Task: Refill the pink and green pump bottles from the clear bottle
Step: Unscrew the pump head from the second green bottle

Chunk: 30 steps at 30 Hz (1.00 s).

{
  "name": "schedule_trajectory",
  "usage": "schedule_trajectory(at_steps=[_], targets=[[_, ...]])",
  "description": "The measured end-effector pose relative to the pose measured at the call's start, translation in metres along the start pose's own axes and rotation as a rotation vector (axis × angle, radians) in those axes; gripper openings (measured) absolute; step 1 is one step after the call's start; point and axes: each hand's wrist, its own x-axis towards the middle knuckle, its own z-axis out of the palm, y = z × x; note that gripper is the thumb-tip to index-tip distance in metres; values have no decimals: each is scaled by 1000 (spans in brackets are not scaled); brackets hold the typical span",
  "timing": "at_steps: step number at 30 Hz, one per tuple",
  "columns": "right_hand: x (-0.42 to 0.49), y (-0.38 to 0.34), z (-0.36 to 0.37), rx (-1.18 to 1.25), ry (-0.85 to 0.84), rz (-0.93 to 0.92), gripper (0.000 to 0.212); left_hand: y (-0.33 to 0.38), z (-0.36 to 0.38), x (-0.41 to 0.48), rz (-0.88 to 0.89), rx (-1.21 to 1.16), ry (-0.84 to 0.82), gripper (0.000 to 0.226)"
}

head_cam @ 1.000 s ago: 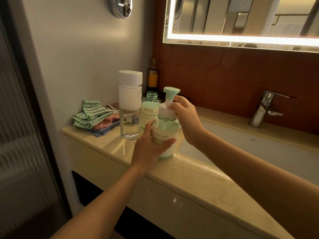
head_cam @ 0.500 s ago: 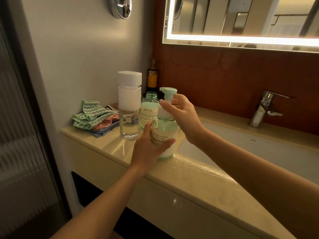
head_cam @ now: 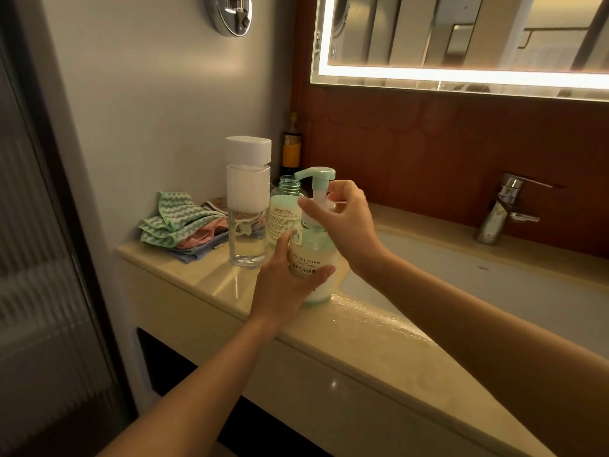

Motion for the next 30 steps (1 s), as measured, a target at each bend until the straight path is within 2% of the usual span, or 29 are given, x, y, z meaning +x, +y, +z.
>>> schedule_trajectory(at_steps=[5,8,13,20,22,26,30], targets=[[-2,-3,-2,105,-51,29,35,-1,0,0,3,4,6,92],[-4,-4,-1,155,-76,47,40,-1,0,0,10,0,7,95],[-3,-2,1,-17,-6,13,61,-1,0,0,13,12,5,96],[-6,-1,-1,136,-63,54,44,-1,0,0,19,2,8,97],[-6,0,-1,151,-63,52,45,-1,0,0,16,4,7,97],[-3,4,-1,5,23,7,59,0,0,0,12,3,4,97],[-4,3,-3,73,-15,24,52,0,0,0,7,1,2,97]])
